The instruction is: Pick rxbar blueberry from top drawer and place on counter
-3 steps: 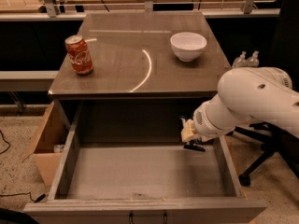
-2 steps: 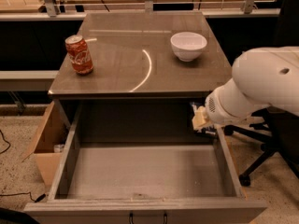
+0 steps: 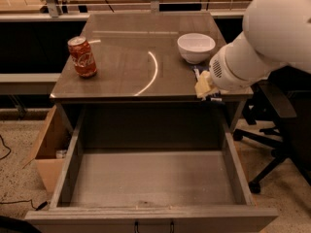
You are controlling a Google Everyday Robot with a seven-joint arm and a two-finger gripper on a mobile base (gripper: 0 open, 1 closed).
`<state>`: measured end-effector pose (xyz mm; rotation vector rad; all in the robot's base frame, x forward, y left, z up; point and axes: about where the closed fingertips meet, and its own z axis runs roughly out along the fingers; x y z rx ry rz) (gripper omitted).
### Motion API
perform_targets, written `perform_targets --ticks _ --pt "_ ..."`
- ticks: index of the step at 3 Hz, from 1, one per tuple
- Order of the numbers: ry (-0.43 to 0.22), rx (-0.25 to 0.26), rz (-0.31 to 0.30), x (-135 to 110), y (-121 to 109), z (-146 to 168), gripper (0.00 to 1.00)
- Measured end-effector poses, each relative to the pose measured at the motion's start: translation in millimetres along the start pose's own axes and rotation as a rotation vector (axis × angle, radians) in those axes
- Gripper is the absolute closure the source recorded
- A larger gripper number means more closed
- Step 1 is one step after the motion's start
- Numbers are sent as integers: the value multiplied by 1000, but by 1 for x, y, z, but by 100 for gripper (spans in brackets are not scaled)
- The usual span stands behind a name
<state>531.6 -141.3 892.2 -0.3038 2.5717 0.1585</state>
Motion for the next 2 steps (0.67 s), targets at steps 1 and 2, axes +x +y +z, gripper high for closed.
perform_targets --ticks 1,2 --pt "-62 -13 -104 -37 37 -20 100" --pt "-116 -36 -217 -67 92 -24 100"
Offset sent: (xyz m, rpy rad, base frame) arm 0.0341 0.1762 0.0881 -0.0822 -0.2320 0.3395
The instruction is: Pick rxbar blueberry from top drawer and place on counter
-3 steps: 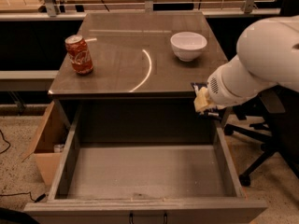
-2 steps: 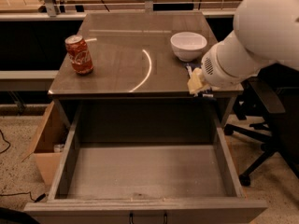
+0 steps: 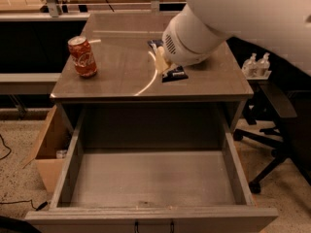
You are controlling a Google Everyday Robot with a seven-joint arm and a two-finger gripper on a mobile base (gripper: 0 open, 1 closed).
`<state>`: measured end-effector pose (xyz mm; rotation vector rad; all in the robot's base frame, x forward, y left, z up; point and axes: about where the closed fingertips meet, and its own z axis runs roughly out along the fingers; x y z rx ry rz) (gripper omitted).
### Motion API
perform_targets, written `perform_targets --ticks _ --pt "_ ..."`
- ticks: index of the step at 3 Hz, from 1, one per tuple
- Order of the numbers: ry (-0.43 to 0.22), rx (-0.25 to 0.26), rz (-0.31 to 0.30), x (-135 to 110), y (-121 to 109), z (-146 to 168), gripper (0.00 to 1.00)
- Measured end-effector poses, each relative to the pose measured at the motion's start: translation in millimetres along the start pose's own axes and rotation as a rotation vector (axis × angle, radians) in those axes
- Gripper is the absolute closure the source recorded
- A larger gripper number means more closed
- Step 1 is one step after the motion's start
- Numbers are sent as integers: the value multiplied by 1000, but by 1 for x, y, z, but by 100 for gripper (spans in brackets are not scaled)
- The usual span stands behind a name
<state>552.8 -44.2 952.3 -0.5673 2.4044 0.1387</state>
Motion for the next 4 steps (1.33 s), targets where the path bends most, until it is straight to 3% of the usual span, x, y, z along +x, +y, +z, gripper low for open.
perform_targets --ticks 1,2,3,4 --pt "-57 -23 -98 -42 46 21 100" --pt "-105 -51 -144 -77 67 50 100" --pt "-132 -77 -163 -106 75 86 100" --pt "-133 -100 -165 -117 73 119 100"
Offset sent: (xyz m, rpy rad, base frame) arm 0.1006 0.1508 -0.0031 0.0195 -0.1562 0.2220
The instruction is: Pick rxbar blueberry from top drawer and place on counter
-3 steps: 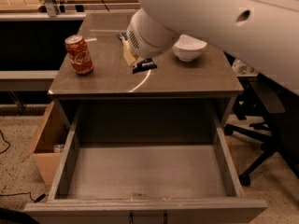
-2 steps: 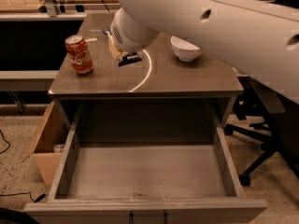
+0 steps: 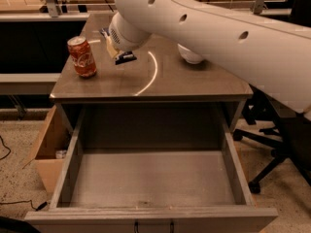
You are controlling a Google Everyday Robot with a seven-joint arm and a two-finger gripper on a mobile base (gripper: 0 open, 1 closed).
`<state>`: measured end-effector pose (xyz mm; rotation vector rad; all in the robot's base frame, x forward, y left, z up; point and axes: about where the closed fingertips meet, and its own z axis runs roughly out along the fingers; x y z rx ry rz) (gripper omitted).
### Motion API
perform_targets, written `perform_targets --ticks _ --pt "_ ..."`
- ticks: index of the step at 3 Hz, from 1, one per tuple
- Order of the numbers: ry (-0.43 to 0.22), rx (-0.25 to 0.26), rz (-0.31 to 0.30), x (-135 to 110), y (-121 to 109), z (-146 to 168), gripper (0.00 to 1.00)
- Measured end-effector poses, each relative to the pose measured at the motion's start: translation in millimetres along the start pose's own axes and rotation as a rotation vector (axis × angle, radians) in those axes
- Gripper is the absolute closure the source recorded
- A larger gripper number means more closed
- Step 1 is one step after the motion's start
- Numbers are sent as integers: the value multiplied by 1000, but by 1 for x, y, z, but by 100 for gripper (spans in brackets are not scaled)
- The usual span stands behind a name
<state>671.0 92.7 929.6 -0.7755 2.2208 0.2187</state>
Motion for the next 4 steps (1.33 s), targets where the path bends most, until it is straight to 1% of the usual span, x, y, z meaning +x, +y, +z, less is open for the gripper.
perform_targets --ticks 1,2,4 --pt "18 -18 30 9 -13 29 100" --pt "20 -20 29 10 -12 30 83" --pt "20 -20 26 9 -11 29 37"
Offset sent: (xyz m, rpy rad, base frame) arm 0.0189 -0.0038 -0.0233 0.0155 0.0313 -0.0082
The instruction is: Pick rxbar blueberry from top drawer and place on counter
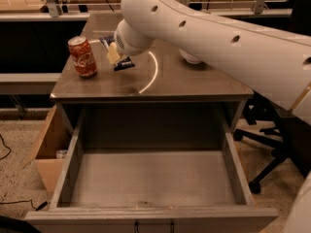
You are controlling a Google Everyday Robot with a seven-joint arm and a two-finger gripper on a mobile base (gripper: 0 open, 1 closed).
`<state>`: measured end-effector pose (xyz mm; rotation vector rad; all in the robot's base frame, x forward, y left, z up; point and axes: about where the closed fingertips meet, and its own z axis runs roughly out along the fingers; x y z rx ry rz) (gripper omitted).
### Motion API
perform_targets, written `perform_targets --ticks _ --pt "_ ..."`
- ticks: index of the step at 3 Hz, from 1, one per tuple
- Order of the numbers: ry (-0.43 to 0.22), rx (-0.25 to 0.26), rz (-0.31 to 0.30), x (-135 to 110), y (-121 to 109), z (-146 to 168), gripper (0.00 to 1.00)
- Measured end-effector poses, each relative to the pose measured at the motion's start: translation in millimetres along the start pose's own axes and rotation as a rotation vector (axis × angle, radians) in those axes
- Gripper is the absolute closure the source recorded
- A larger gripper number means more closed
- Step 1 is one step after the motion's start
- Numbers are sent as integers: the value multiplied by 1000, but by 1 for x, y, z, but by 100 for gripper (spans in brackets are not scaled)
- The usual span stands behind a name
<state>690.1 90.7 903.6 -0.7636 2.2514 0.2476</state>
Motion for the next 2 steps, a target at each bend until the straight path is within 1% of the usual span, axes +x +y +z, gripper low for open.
perform_targets --ticks 1,2 --pt "0 0 -2 0 1 0 13" --pt "0 -1 -3 0 2 -1 0"
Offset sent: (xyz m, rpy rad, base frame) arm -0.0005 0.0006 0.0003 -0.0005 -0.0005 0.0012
